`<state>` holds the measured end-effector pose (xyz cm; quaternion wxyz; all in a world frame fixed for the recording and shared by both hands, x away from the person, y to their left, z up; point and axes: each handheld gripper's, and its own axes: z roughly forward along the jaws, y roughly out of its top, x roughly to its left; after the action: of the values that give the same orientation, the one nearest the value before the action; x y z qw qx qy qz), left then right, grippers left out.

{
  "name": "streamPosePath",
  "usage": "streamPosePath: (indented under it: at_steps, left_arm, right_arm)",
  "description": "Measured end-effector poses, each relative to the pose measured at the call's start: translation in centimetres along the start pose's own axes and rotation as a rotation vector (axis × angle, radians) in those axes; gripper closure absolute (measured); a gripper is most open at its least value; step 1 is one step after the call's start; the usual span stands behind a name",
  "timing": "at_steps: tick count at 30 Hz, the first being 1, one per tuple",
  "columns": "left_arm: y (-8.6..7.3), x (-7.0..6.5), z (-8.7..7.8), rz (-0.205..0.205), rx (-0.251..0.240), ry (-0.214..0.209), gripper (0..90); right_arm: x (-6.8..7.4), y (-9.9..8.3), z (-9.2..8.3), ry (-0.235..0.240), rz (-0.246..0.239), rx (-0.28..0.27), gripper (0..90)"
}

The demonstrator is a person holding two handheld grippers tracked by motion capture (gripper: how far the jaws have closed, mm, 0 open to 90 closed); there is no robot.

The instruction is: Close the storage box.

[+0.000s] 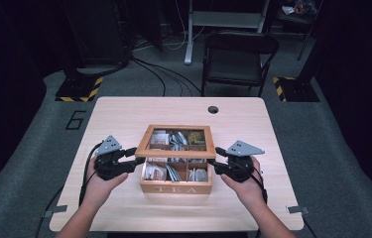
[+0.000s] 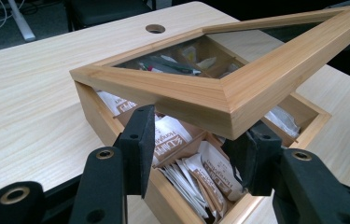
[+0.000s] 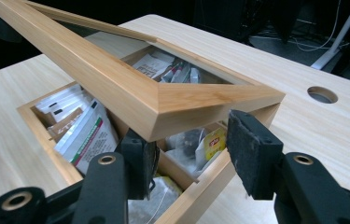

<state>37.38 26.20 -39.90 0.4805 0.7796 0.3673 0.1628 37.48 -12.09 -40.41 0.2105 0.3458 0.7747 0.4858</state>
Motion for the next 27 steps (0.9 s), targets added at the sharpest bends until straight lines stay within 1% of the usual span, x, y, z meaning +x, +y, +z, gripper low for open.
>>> streamPosePath:
  at_steps: [5,7,8,9,10,12,13,14,19,20,22,27]
  left_arm:
    - [-0.5,-0.2,0.1,-0.003,0.002,-0.002,52.8]
    - [-0.8,-0.2,0.1,0.005,0.010,-0.002,52.9]
    - [-1.0,-0.3,0.2,-0.001,0.007,-0.001,52.9]
    - [-1.2,-0.3,0.2,0.003,0.006,-0.002,52.9]
    - [-1.4,-0.4,0.2,-0.003,0.003,-0.002,52.8]
    - [-1.9,-0.4,0.3,-0.008,0.003,-0.008,53.0]
    - [-1.9,-0.4,0.3,-0.008,0.003,-0.008,53.0]
    - [-2.2,-0.5,0.3,-0.015,0.006,-0.020,53.0]
    - [-2.7,-0.7,0.5,-0.015,0.007,-0.019,53.1]
    - [-2.8,-0.7,0.5,-0.014,0.010,-0.022,53.4]
    - [-3.0,-0.8,0.5,-0.016,0.005,-0.027,53.4]
    - [-3.3,-1.0,0.4,-0.013,0.002,-0.030,53.3]
  right_arm:
    - [0.3,-0.5,-0.3,0.014,0.010,0.005,52.1]
    - [0.5,-0.7,-0.4,0.021,0.016,0.003,52.0]
    - [0.7,-0.9,-0.4,0.024,0.020,0.012,52.0]
    - [0.7,-0.9,-0.4,0.024,0.020,0.012,52.0]
    - [0.8,-1.2,-0.5,0.029,0.032,0.019,52.0]
    - [0.9,-1.4,-0.5,0.034,0.032,0.025,51.9]
    - [0.9,-1.4,-0.5,0.034,0.032,0.025,51.9]
    - [1.0,-1.7,-0.5,0.034,0.034,0.032,51.7]
    - [1.1,-2.3,-0.4,0.044,0.057,0.034,51.7]
    - [1.2,-2.4,-0.4,0.044,0.071,0.036,51.7]
    - [1.2,-2.6,-0.4,0.045,0.064,0.039,51.7]
    - [1.3,-2.9,-0.3,0.049,0.076,0.044,51.8]
